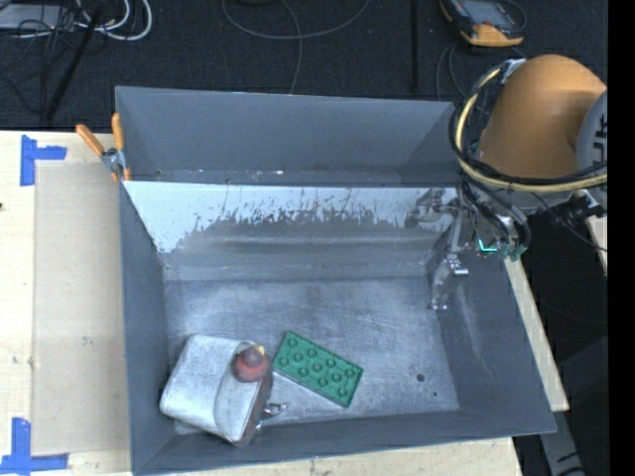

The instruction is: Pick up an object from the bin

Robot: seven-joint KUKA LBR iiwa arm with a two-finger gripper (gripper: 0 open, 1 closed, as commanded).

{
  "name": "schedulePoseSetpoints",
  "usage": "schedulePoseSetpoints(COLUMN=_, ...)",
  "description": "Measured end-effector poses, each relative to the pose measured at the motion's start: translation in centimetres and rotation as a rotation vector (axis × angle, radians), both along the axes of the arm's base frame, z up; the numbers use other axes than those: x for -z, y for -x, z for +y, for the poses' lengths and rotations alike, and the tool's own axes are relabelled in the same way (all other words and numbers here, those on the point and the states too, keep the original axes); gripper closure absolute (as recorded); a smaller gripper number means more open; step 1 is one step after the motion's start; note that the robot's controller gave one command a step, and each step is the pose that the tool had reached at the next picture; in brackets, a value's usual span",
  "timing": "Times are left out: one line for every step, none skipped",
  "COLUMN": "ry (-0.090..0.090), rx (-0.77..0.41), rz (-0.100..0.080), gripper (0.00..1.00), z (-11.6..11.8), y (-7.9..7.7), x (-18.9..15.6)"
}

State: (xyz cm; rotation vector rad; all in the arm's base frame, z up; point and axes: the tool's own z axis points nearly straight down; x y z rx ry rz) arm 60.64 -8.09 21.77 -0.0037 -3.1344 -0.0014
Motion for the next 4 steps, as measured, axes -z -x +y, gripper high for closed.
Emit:
schedulePoseSetpoints(ry=0.001, rx=0.039, rz=-0.013, gripper=0.00, z=-0.6, y=5.2, x=14.9)
schedulePoseSetpoints(ry=0.000, rx=-0.056, rz=-0.019, gripper=0.00, z=5.8, y=11.4, x=14.5)
schedulePoseSetpoints(ry=-0.003, rx=-0.223, rz=-0.011, gripper=0.00, z=14.0, y=11.3, x=13.4)
schedulePoseSetpoints(ry=-0.001, rx=-0.220, rz=-0.008, gripper=1.00, z=13.8, y=11.3, x=13.4)
